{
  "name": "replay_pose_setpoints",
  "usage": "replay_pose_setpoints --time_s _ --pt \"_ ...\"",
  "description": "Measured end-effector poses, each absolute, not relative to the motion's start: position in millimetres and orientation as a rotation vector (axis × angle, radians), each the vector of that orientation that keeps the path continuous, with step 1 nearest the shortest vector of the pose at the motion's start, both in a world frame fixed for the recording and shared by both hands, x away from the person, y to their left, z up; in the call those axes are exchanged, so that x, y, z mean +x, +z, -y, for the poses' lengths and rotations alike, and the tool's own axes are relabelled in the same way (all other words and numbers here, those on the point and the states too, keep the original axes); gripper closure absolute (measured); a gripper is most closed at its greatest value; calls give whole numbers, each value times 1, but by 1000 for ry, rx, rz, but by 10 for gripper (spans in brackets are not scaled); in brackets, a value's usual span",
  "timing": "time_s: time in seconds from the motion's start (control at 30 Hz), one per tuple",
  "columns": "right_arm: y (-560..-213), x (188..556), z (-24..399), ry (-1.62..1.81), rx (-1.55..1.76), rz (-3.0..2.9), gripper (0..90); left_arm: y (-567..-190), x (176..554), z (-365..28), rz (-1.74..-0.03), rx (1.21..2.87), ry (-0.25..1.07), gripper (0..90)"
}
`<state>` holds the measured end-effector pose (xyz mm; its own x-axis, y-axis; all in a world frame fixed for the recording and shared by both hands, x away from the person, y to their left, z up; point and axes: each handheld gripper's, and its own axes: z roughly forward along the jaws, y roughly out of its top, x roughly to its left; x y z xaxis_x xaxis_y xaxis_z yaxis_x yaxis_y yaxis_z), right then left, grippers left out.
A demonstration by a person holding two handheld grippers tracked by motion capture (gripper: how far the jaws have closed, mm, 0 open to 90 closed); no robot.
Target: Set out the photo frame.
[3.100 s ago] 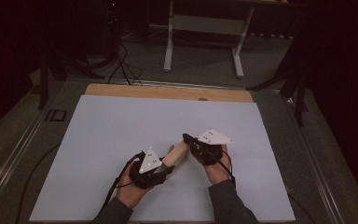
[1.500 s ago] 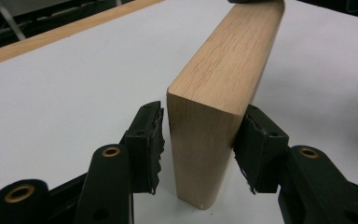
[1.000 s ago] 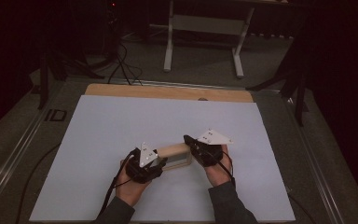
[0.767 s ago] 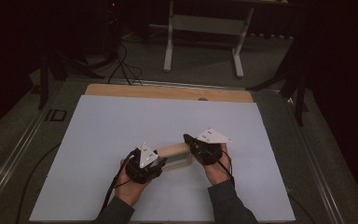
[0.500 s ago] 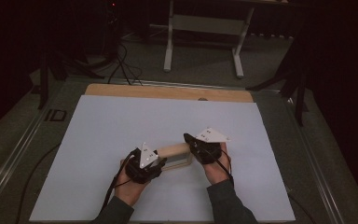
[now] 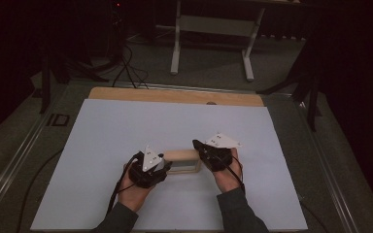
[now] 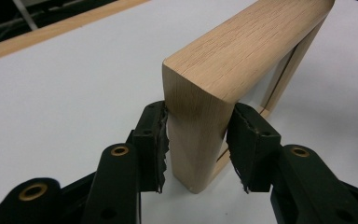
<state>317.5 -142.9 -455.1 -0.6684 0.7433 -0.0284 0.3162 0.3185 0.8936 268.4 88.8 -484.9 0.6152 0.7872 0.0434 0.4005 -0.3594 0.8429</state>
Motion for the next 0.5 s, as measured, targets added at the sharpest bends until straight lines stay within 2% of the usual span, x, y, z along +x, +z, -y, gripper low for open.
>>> replay_pose_setpoints --time_s 0.07,0.13,0.3,0.33,0.5 --pt "-455 318 143 1310 928 -2156 874 -485 268 -89 -933 1985 571 574" --pt "-454 318 146 1337 913 -2163 808 -485 269 -89 -935 1983 568 573" --pt "-449 315 152 1362 874 -2157 741 -485 269 -89 -936 1983 563 574" --pt "-446 314 156 1362 854 -2165 703 -485 270 -89 -936 1982 560 574" --pt "-444 312 164 1359 842 -2184 647 -485 270 -90 -938 1979 557 574"
